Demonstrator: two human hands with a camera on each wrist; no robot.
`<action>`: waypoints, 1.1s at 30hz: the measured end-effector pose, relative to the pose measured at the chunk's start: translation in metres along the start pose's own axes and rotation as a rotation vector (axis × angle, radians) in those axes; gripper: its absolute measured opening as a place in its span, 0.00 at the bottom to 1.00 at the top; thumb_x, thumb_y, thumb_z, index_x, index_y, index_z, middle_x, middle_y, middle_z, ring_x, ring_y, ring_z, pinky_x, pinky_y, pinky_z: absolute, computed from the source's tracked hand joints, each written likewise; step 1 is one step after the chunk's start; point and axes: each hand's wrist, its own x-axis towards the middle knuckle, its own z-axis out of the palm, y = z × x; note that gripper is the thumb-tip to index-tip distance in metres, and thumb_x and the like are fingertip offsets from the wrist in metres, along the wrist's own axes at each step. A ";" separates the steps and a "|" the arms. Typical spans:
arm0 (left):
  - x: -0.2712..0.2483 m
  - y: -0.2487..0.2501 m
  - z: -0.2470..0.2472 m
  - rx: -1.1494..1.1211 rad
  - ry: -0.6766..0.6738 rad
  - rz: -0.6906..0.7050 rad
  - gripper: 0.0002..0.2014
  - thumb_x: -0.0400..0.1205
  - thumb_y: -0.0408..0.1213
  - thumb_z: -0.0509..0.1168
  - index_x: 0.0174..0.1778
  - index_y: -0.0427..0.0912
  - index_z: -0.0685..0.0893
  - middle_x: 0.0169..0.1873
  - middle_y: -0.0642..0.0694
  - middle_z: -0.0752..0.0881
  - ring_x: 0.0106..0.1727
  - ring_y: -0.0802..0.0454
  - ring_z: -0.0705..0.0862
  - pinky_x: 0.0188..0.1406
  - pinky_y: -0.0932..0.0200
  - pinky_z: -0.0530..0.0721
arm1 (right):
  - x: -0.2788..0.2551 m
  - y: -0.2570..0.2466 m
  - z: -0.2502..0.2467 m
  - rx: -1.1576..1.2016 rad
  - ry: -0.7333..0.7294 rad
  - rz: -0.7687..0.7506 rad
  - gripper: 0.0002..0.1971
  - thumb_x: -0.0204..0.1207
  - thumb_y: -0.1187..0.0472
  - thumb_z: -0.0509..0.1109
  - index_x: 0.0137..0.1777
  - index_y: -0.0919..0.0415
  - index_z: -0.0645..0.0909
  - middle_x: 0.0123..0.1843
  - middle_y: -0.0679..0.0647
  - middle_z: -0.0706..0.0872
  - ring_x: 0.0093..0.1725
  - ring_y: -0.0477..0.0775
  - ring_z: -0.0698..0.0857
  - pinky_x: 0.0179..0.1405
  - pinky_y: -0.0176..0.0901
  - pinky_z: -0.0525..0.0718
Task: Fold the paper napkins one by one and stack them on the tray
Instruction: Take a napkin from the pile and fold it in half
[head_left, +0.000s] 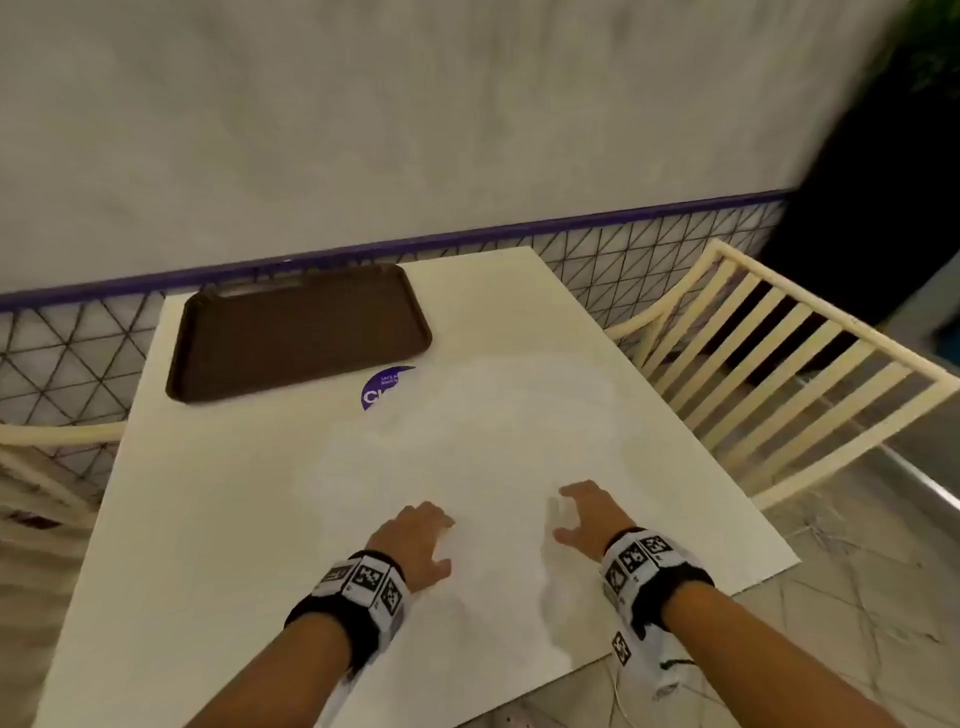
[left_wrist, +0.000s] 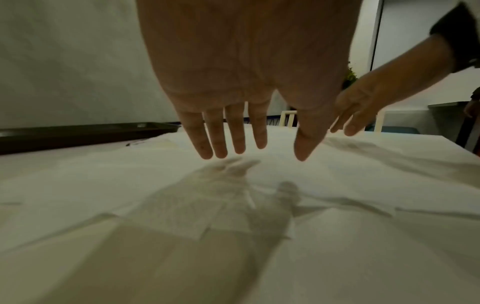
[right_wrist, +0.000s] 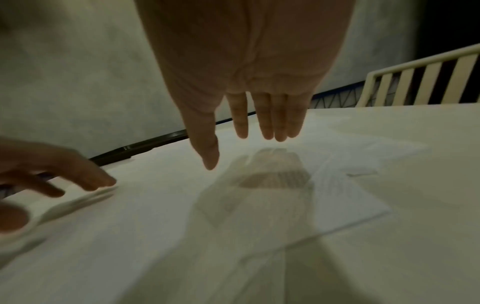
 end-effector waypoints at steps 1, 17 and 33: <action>0.004 0.002 0.003 0.011 -0.027 0.000 0.30 0.81 0.49 0.60 0.79 0.48 0.61 0.79 0.51 0.58 0.79 0.52 0.59 0.76 0.57 0.61 | 0.008 0.002 -0.002 0.025 0.024 0.014 0.34 0.77 0.53 0.68 0.79 0.57 0.58 0.79 0.55 0.60 0.79 0.55 0.62 0.77 0.43 0.64; 0.066 0.003 -0.015 -0.113 0.080 -0.354 0.38 0.80 0.53 0.62 0.81 0.47 0.50 0.81 0.48 0.52 0.80 0.47 0.54 0.78 0.54 0.59 | 0.089 -0.005 -0.033 -0.205 -0.088 -0.097 0.39 0.68 0.41 0.73 0.75 0.58 0.64 0.75 0.58 0.61 0.75 0.59 0.63 0.75 0.48 0.67; 0.104 0.027 -0.024 0.010 0.030 -0.282 0.24 0.84 0.46 0.58 0.76 0.47 0.64 0.71 0.48 0.70 0.71 0.49 0.70 0.70 0.55 0.66 | 0.099 0.013 -0.040 0.025 -0.067 -0.138 0.29 0.71 0.44 0.71 0.69 0.56 0.71 0.68 0.55 0.68 0.71 0.55 0.66 0.69 0.43 0.70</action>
